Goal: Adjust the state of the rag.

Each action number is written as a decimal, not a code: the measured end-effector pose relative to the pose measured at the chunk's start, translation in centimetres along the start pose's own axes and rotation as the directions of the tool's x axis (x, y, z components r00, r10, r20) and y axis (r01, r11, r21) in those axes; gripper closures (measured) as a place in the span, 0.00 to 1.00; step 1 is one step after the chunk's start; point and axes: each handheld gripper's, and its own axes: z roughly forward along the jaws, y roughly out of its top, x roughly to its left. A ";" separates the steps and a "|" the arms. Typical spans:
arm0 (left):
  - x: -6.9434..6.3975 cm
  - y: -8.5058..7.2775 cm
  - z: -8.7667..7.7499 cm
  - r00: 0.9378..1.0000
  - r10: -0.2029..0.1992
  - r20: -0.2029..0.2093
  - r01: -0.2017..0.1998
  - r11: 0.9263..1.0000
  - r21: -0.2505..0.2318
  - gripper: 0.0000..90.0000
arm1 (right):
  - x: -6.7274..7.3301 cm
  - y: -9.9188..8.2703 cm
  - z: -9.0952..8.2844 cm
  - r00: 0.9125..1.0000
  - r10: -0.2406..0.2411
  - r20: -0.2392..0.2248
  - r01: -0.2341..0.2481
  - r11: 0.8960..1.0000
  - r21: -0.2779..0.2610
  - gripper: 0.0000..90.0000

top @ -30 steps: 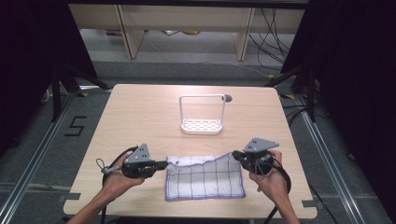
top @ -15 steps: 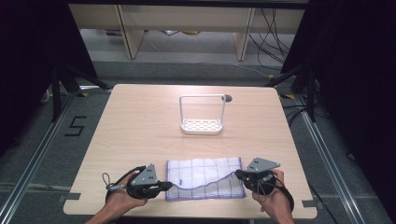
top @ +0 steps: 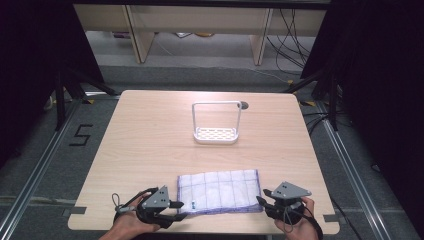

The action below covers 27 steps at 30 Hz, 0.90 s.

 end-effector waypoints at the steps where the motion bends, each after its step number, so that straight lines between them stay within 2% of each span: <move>1: 0.1 0.3 -0.4 1.000 -0.028 -0.014 0.027 0.999 -0.023 0.58 | -0.2 0.0 0.0 1.000 0.016 0.017 -0.016 1.000 -0.004 0.67; 2: 0.3 0.5 -0.5 0.999 -0.030 -0.018 0.030 0.999 -0.041 0.52 | -0.3 0.0 0.0 0.999 0.031 0.026 -0.031 1.000 0.004 0.65; 3: 0.8 0.9 -0.8 0.998 -0.050 -0.027 0.049 0.997 -0.057 0.50 | -0.4 0.0 0.1 0.999 0.043 0.031 -0.044 0.999 0.009 0.63; 4: 1.1 1.2 -1.1 0.997 -0.065 -0.052 0.062 0.996 -0.058 0.49 | -0.5 0.0 0.2 0.997 0.060 0.042 -0.060 0.998 0.010 0.62; 6: 2.1 1.7 -1.3 0.994 -0.083 -0.075 0.076 0.993 -0.086 0.47 | -0.5 0.1 0.2 0.995 0.092 0.043 -0.093 0.995 0.028 0.60; 7: 2.6 1.9 -1.3 0.991 -0.095 -0.092 0.087 0.992 -0.088 0.46 | -0.4 0.1 0.4 0.993 0.105 0.045 -0.106 0.994 0.029 0.59; 8: 3.2 2.1 -1.3 0.988 -0.106 -0.114 0.095 0.991 -0.092 0.44 | -0.5 0.0 0.5 0.994 0.094 0.048 -0.096 0.995 0.026 0.58; 9: 4.1 2.3 -1.3 0.986 -0.108 -0.129 0.099 0.992 -0.075 0.44 | -0.4 0.1 0.6 0.992 0.117 0.044 -0.119 0.992 0.031 0.58; 11: 5.1 2.5 -1.0 0.981 -0.122 -0.149 0.113 0.991 -0.069 0.44 | -0.3 0.1 0.6 0.991 0.124 0.055 -0.126 0.991 0.044 0.57; 12: 5.7 2.6 -0.8 0.977 -0.137 -0.166 0.126 0.989 -0.072 0.43 | -0.5 0.0 0.9 0.994 0.095 0.053 -0.097 0.995 0.032 0.56; 13: 6.3 2.6 -0.5 0.973 -0.158 -0.169 0.149 0.987 -0.065 0.43 | -0.3 0.0 1.0 0.992 0.102 0.069 -0.105 0.993 0.046 0.56; 14: 6.9 2.7 0.0 0.968 -0.176 -0.179 0.169 0.984 -0.057 0.43 | -0.3 0.0 1.1 0.993 0.097 0.067 -0.101 0.993 0.060 0.56; 15: 7.4 2.7 0.3 0.966 -0.172 -0.196 0.167 0.985 -0.038 0.43 | -0.2 0.0 1.4 0.993 0.103 0.063 -0.107 0.992 0.064 0.56; 16: 7.6 2.7 0.6 0.963 -0.188 -0.192 0.183 0.982 -0.044 0.43 | -0.1 0.0 1.6 0.994 0.093 0.058 -0.096 0.994 0.060 0.55; 18: 8.4 2.7 1.3 0.963 -0.187 -0.196 0.187 0.982 -0.021 0.42 | 0.1 0.1 1.7 0.993 0.105 0.063 -0.109 0.991 0.073 0.55; 19: 8.7 2.6 1.7 0.960 -0.198 -0.199 0.200 0.980 -0.012 0.42 | 0.1 0.1 1.8 0.993 0.100 0.062 -0.105 0.991 0.078 0.55; 20: 9.0 2.6 2.0 0.962 -0.184 -0.200 0.191 0.982 0.013 0.42 | 0.2 0.0 1.9 0.992 0.113 0.063 -0.118 0.990 0.084 0.55; 21: 9.1 2.6 2.2 0.963 -0.181 -0.200 0.189 0.982 0.024 0.43 | 0.2 -0.1 2.0 0.992 0.104 0.072 -0.111 0.989 0.094 0.55; 22: 9.1 2.6 2.5 0.960 -0.191 -0.204 0.198 0.980 0.017 0.43 | 0.4 -0.1 2.0 0.989 0.131 0.071 -0.139 0.984 0.113 0.55; 23: 9.2 2.5 2.7 0.964 -0.176 -0.202 0.188 0.981 0.043 0.42 | 0.4 -0.2 2.2 0.990 0.119 0.071 -0.127 0.984 0.122 0.55; 25: 9.1 2.5 2.9 0.962 -0.164 -0.217 0.179 0.982 0.052 0.42 | 0.4 -0.3 2.4 0.991 0.107 0.077 -0.117 0.984 0.134 0.54; 26: 9.2 2.5 2.8 0.966 -0.155 -0.208 0.171 0.983 0.063 0.41 | 0.5 -0.3 2.4 0.990 0.111 0.085 -0.123 0.981 0.148 0.54; 27: 9.1 2.4 2.8 0.966 -0.155 -0.205 0.171 0.983 0.063 0.41 | 0.6 -0.4 2.5 0.991 0.099 0.088 -0.111 0.982 0.151 0.54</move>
